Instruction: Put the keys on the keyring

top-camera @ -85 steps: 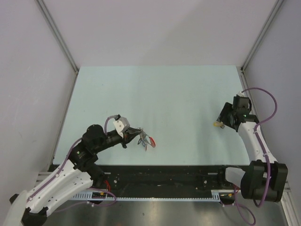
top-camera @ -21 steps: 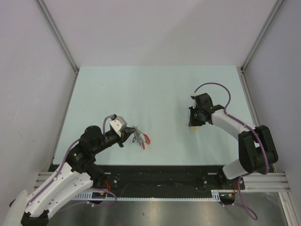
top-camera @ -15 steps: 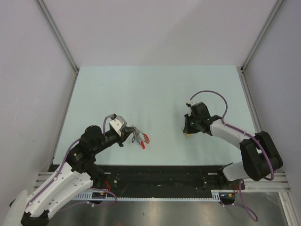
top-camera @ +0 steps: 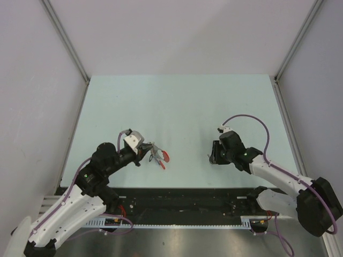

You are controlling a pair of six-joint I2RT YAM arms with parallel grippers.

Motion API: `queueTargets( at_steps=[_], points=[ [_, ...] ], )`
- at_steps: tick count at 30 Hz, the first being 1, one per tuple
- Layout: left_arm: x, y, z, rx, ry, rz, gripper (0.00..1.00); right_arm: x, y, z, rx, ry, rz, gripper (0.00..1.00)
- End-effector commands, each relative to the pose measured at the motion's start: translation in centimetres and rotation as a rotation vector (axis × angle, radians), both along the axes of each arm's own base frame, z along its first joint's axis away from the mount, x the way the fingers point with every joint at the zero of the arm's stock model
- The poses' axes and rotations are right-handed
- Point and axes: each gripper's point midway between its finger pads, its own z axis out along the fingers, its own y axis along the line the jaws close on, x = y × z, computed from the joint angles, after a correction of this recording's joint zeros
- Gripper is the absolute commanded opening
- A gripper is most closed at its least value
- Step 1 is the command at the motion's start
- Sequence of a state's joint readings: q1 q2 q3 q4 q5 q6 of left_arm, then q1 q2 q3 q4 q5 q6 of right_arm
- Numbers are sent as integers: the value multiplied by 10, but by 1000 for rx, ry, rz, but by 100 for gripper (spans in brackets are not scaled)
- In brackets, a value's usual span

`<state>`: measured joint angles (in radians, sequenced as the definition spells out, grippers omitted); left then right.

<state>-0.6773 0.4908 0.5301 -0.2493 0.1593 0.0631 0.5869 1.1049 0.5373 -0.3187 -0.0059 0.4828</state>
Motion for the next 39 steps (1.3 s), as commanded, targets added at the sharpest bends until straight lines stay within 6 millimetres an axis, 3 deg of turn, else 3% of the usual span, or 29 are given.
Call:
queueTargets(
  at_steps=[1, 5, 9, 17, 21, 22, 32, 39],
  points=[
    [7, 2, 26, -42, -73, 25, 0, -7, -13, 7, -105, 0, -50, 41],
    [8, 3, 26, -40, -69, 36, 0, 4, -14, 11, -232, -1, -43, 42],
    [10, 4, 25, -33, -68, 44, 0, 5, -7, -2, -286, 54, -20, 41],
    [12, 5, 21, -22, -59, 53, 0, 5, -7, -8, -333, 25, -53, 31],
    [12, 4, 20, -19, -55, 50, 0, 5, 5, 0, -221, -63, -71, 29],
    [12, 5, 21, -22, -59, 53, 0, 0, 0, -8, -222, -72, -76, 30],
    [14, 6, 20, -23, -55, 68, 0, 2, 4, 5, -102, -344, -116, 28],
    [15, 5, 18, -24, -49, 68, 0, -8, 2, -12, -92, -362, -84, 27]
  ],
)
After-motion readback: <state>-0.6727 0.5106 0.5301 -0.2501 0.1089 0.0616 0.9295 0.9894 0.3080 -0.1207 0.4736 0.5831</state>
